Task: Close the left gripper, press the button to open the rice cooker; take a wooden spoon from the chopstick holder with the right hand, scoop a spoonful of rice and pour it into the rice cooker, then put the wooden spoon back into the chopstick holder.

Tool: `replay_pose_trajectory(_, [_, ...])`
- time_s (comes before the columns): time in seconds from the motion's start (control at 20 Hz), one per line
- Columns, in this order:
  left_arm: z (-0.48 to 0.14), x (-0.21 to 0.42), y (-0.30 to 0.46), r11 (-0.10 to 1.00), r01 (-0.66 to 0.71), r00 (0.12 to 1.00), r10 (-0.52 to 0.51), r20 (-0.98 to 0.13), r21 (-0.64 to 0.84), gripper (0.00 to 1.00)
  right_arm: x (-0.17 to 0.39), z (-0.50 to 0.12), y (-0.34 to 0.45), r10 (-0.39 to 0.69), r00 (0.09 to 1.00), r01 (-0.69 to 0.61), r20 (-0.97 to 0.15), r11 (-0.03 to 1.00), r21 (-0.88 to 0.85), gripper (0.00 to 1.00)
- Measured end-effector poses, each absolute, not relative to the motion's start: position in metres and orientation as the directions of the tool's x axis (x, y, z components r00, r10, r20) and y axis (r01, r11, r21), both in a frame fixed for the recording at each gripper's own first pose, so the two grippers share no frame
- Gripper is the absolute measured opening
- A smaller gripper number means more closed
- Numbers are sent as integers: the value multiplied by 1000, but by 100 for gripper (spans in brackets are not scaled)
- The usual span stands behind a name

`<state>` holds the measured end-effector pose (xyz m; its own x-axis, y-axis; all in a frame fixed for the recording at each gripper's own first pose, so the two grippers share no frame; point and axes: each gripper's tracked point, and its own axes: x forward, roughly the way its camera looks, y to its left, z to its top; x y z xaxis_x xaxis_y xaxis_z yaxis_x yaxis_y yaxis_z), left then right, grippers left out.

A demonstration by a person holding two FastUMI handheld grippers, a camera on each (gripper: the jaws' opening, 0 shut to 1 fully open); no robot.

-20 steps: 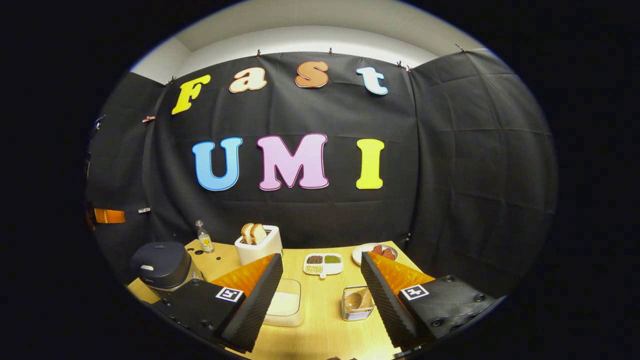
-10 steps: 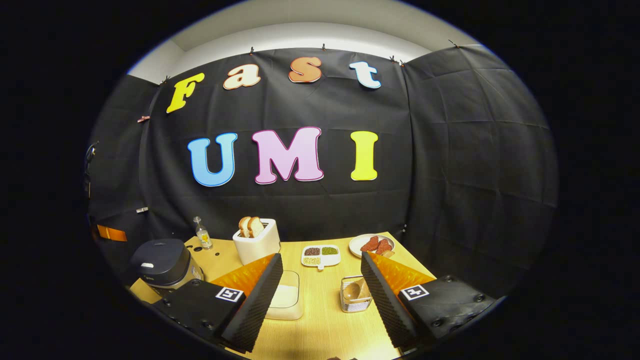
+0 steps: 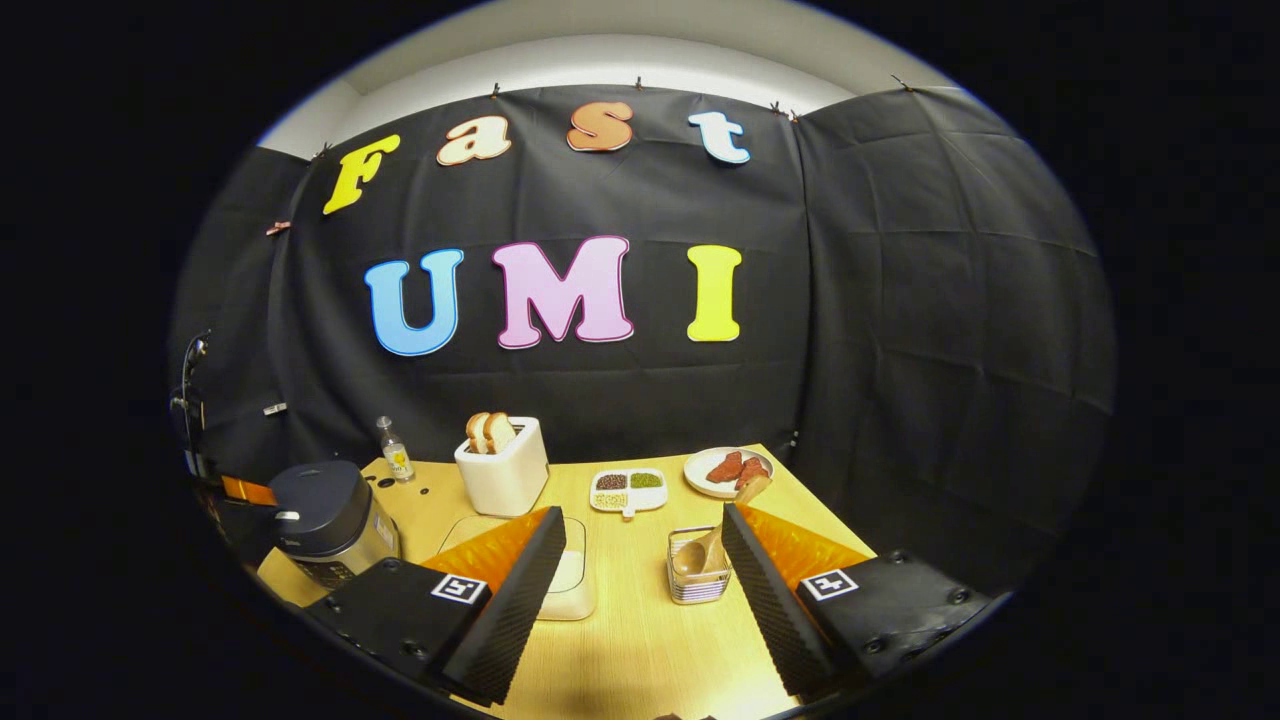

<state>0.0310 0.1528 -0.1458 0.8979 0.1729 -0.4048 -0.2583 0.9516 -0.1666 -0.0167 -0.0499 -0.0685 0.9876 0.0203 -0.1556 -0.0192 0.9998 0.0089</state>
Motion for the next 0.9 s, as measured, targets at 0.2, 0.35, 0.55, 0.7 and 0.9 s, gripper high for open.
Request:
replay_pose_trajectory(0.2, [-156, 39, 149, 950, -248, 893, 149, -424, -190, 7, -17, -73, -56, 11, 986, -10, -168, 1000, 6, 98])
replay_pose_trajectory(0.35, [-162, 38, 147, 955, -241, 887, 145, -438, -172, 7, -14, -74, -57, 13, 985, -12, -172, 1000, 4, 98])
replay_pose_trajectory(0.55, [-166, 37, 148, 961, -230, 885, 141, -443, -154, 8, -12, -80, -58, 20, 982, -20, -185, 1000, 3, 98])
replay_pose_trajectory(0.7, [-165, 37, 149, 957, -243, 876, 146, -459, -160, 8, -10, -86, -56, 37, 980, -37, -193, 999, 1, 98])
replay_pose_trajectory(0.9, [-170, 38, 149, 944, -270, 861, 151, -486, -187, 8, -4, -96, -58, 58, 977, -60, -204, 998, -3, 98])
